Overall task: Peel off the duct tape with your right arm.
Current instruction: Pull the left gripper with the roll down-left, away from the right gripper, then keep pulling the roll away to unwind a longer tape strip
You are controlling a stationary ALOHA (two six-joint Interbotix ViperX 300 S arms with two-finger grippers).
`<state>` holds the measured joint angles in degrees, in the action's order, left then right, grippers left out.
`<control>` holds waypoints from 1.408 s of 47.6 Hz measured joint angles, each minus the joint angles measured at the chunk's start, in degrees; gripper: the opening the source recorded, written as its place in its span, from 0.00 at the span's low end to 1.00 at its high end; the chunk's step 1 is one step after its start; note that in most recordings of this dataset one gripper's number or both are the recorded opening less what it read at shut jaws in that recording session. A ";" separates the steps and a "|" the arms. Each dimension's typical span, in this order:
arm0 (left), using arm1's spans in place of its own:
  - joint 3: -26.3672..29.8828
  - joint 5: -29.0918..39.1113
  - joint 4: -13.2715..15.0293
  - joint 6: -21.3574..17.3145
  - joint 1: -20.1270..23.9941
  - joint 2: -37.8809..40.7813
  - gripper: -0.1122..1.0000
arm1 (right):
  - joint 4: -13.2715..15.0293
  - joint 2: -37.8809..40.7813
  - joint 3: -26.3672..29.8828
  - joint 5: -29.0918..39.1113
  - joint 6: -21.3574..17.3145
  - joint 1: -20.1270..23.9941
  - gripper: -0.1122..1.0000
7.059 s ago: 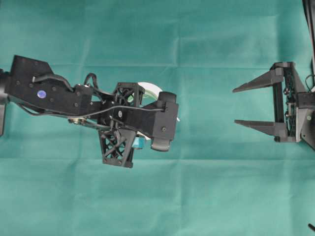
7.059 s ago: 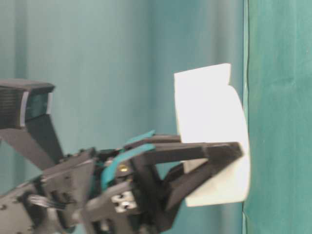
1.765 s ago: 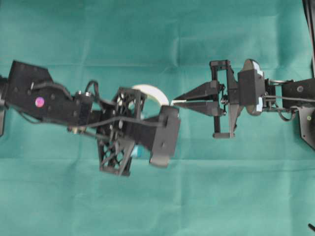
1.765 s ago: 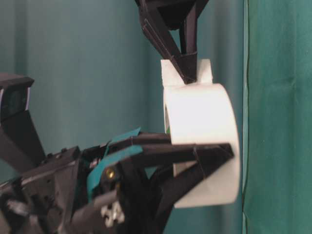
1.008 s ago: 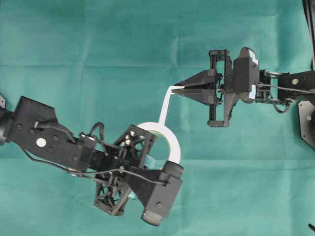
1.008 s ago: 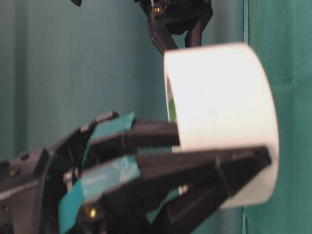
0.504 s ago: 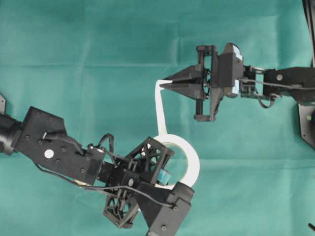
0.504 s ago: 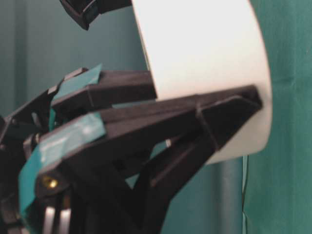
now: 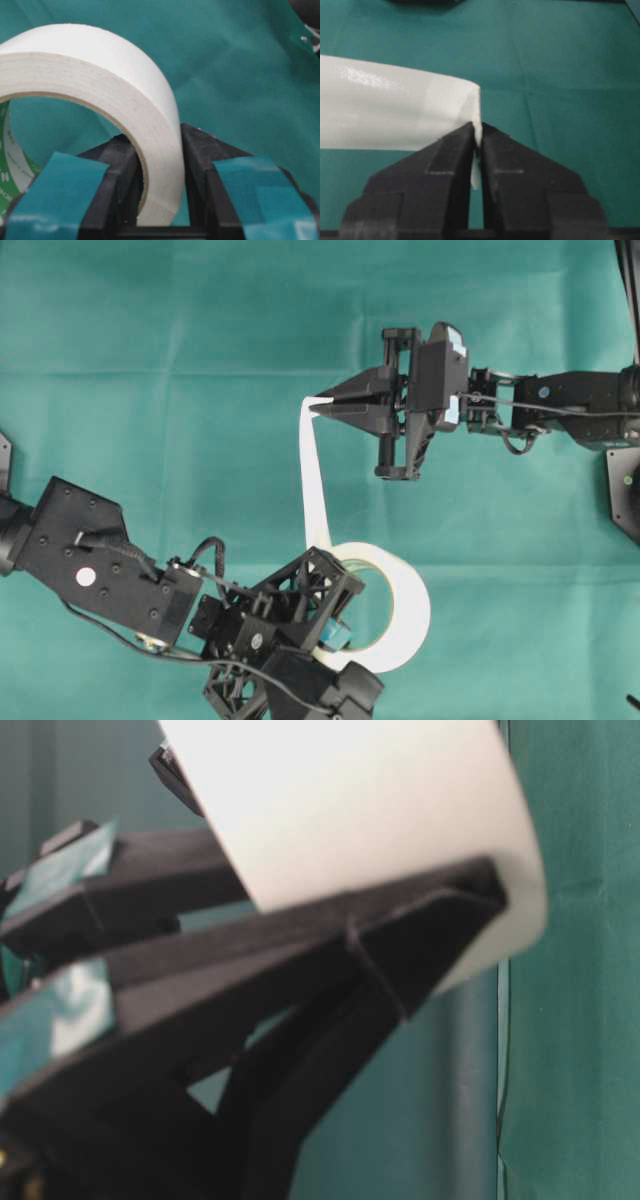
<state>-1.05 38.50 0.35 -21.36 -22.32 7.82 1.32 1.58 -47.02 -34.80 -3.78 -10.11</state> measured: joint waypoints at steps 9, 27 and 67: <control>0.00 -2.46 0.00 -3.69 -1.05 -0.44 0.28 | 0.09 0.62 0.18 0.09 0.00 -0.35 0.02; -0.62 -7.21 -0.09 -6.86 -2.20 -3.16 0.28 | 0.09 2.11 0.70 0.00 -0.26 -0.79 0.02; -13.54 -30.50 0.09 -13.36 -3.25 -12.57 0.28 | 0.18 2.90 1.23 0.53 -0.62 -0.79 0.02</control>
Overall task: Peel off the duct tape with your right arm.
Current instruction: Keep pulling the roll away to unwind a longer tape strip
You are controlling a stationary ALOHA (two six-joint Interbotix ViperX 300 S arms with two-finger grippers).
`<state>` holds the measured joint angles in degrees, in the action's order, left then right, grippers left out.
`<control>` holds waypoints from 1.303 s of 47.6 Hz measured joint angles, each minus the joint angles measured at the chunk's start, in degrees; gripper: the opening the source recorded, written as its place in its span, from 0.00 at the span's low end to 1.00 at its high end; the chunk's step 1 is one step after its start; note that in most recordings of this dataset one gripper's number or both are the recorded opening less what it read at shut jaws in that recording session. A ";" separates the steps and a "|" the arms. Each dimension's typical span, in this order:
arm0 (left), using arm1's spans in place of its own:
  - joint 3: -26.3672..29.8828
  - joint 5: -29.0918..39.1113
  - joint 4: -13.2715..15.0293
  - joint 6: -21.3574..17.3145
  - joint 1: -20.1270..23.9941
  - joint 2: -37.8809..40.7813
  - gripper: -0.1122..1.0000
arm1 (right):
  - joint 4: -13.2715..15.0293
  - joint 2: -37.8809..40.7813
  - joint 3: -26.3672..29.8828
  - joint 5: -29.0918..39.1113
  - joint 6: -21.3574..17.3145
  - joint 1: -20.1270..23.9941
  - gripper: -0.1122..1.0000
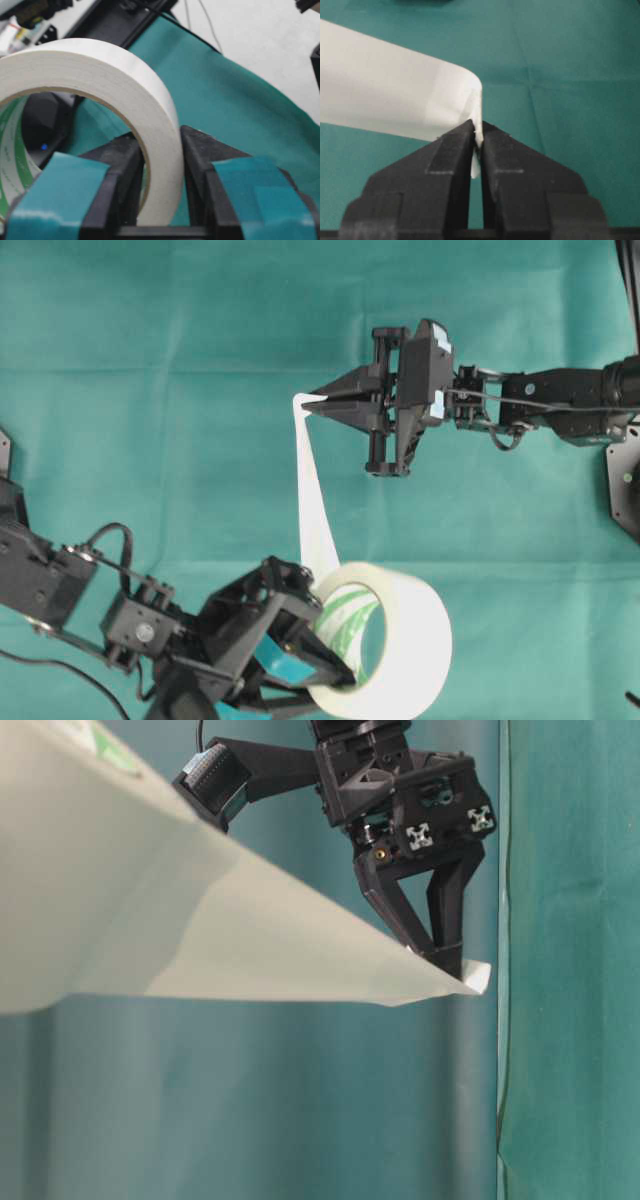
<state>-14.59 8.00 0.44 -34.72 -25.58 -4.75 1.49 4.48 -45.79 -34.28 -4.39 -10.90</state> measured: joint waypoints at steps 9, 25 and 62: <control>-1.41 -1.41 0.09 -0.70 0.00 -0.79 0.28 | 0.00 0.00 0.00 0.26 -0.09 0.00 0.02; -2.37 -1.49 0.09 -3.25 0.00 -2.11 0.28 | 0.00 0.00 0.00 0.70 -0.09 0.00 0.02; -4.75 -2.99 0.62 -1.32 0.00 -2.11 0.28 | 0.00 0.09 -0.26 2.29 -0.09 -0.53 0.02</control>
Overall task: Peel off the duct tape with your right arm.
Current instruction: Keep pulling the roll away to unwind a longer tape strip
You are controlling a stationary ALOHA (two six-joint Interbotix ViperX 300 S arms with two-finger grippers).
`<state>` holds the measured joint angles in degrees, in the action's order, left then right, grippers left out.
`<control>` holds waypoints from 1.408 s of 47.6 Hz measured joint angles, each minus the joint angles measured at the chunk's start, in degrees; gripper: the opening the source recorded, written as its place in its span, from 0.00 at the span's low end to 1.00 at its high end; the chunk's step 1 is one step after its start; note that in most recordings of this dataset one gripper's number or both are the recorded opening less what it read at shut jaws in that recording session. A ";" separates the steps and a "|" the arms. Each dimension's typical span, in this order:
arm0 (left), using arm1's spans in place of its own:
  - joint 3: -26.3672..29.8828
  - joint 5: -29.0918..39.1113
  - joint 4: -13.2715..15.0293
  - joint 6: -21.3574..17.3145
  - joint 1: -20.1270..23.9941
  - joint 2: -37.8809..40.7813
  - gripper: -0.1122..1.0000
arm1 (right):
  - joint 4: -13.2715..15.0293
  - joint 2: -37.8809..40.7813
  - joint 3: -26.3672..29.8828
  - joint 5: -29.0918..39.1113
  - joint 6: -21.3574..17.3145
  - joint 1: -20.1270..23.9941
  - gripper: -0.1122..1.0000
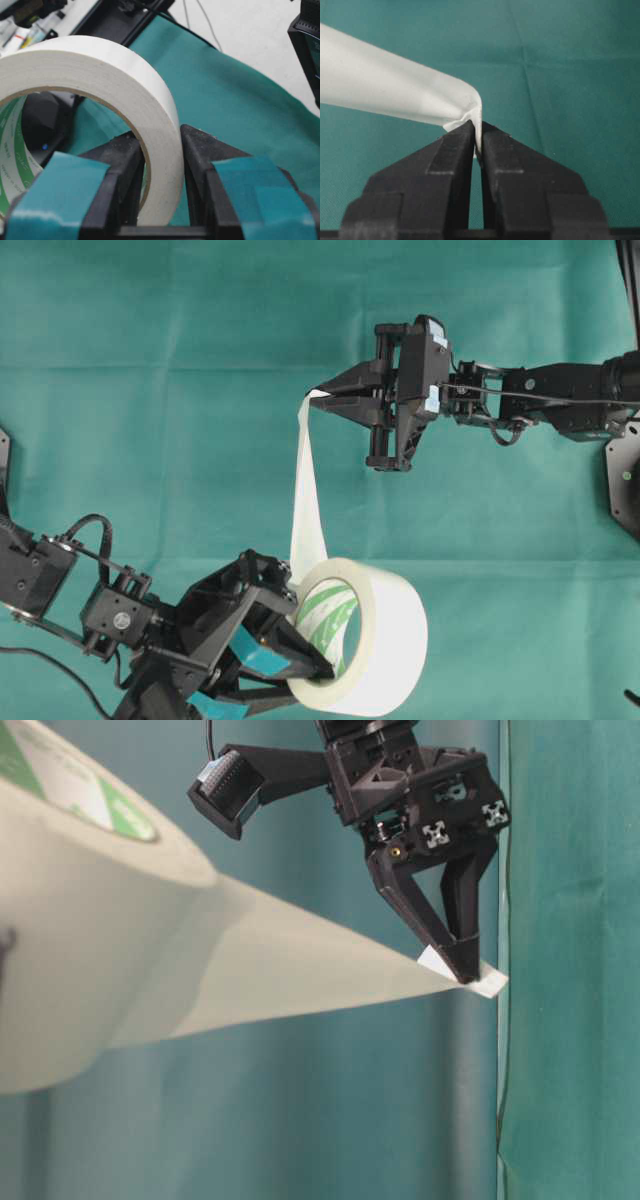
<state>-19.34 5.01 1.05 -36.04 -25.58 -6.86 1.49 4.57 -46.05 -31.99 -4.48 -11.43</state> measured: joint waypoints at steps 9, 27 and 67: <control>-1.05 0.00 0.00 0.62 0.00 -0.09 0.28 | 0.00 -0.09 -0.09 0.00 0.09 -0.44 0.02; -3.60 4.22 0.18 9.49 -0.09 -0.18 0.28 | -0.09 -2.46 -0.26 4.83 0.00 -0.62 0.02; -3.34 22.06 0.35 18.90 2.64 2.72 0.28 | -0.35 -2.72 -0.18 12.04 0.00 1.32 0.02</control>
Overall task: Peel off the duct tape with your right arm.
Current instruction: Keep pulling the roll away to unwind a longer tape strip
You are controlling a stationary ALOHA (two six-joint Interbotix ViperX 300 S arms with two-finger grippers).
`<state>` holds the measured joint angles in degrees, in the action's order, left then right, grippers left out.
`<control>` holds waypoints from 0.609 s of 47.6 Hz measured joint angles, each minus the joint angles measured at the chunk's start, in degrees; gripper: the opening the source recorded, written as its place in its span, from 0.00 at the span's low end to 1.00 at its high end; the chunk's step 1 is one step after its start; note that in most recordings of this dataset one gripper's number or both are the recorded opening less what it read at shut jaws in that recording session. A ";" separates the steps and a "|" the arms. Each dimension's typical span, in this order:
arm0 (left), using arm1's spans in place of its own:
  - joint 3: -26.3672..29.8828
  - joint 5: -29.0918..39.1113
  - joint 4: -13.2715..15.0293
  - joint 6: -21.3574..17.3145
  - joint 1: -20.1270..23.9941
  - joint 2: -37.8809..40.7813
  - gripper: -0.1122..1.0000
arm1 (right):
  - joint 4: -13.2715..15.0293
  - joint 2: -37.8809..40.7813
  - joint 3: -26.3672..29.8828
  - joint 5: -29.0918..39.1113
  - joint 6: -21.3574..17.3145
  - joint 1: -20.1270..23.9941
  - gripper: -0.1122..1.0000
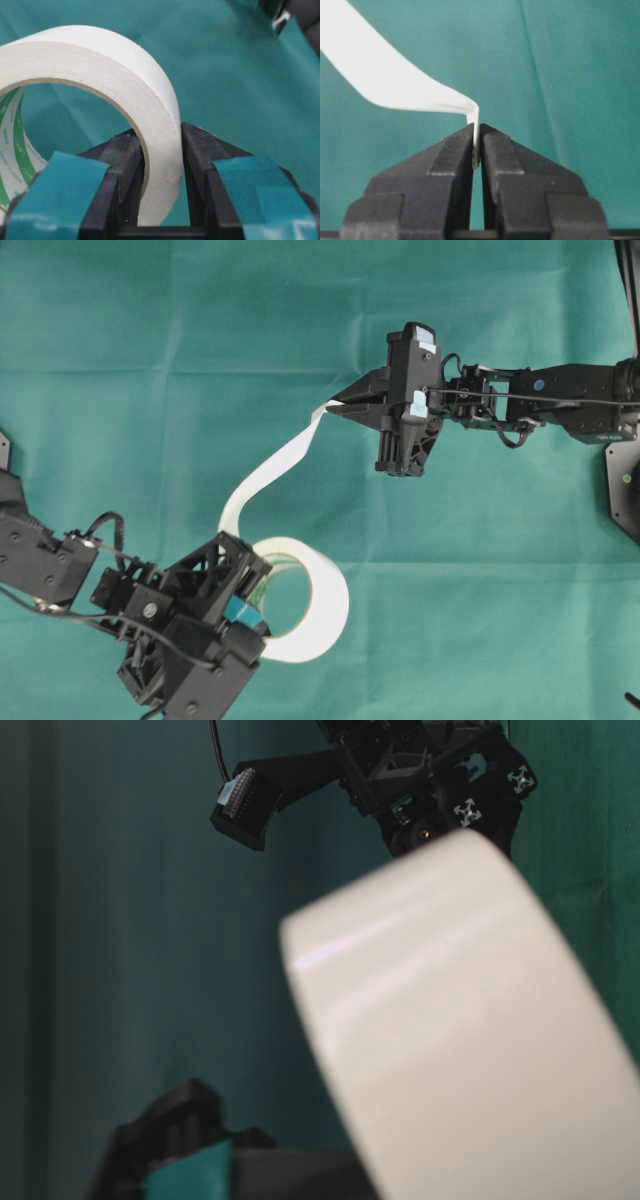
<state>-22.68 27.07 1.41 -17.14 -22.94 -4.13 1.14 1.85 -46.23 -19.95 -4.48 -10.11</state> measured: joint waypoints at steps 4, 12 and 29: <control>0.44 2.46 0.00 0.88 0.44 0.62 0.28 | -0.09 0.00 -0.09 0.09 0.00 0.09 0.02; 2.11 7.91 0.00 2.11 1.05 2.20 0.28 | -0.09 0.00 -0.09 0.44 0.00 0.09 0.02; 5.54 15.38 0.00 2.55 -0.97 3.78 0.28 | -0.09 0.00 0.00 0.79 0.00 0.00 0.02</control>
<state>-17.14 42.45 1.41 -14.59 -23.91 -0.35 1.05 1.85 -46.23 -19.16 -4.48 -10.11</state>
